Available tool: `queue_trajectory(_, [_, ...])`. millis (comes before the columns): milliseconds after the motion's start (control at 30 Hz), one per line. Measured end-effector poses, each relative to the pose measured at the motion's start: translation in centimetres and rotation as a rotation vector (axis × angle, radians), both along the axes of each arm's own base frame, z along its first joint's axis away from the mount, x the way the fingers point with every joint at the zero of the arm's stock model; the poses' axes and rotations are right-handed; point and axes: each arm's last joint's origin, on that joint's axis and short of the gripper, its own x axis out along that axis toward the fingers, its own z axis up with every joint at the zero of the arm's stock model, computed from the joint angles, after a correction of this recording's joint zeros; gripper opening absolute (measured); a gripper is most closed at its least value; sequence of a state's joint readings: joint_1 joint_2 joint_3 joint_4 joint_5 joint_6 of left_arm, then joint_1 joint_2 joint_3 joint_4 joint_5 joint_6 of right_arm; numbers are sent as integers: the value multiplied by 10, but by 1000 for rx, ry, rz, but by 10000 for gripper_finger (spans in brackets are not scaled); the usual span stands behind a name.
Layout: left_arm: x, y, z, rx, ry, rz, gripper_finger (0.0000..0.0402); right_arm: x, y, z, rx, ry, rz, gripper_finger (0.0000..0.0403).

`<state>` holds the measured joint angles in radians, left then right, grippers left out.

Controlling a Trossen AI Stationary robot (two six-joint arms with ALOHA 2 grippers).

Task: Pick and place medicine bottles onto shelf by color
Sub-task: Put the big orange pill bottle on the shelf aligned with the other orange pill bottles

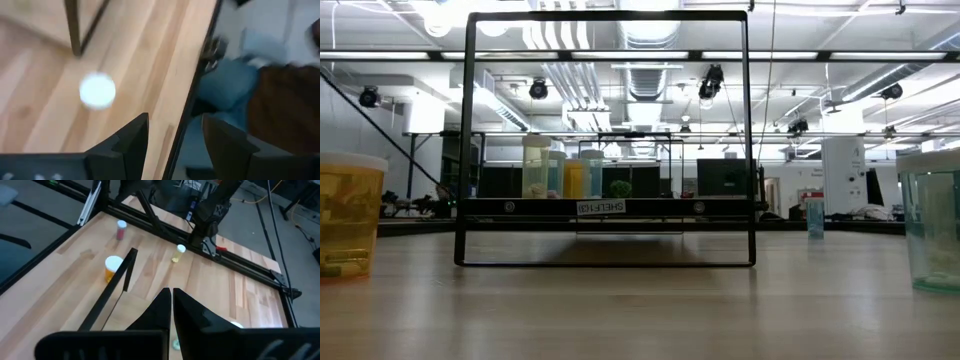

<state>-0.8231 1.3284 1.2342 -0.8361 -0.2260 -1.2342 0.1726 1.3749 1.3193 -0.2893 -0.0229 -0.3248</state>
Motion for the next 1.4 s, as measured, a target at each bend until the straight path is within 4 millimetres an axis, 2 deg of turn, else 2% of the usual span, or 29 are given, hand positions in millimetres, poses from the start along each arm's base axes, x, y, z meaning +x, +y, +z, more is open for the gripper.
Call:
queue_trajectory(200, [-1,-52,-45,143,73,-21,168,0,0,0,-1,-1,1,9])
queue_trajectory(333, [-3,-67,-75,217,81,81,169,0,0,0,-7,0,4,9])
queue_trajectory(467, [-2,-76,-100,277,128,93,184,0,0,-1,-7,0,5,9])
queue_trajectory(667, [1,-76,-133,476,173,113,242,0,0,-1,-6,-1,6,9])
queue_trajectory(833, [4,-76,-148,598,70,165,275,1,0,0,-5,-10,6,9])
queue_trajectory(1033, [4,-69,-166,609,18,280,279,1,0,-1,-1,-11,4,9])
queue_trajectory(1400, [5,-65,-185,609,-165,331,269,1,0,-4,12,0,-3,9])
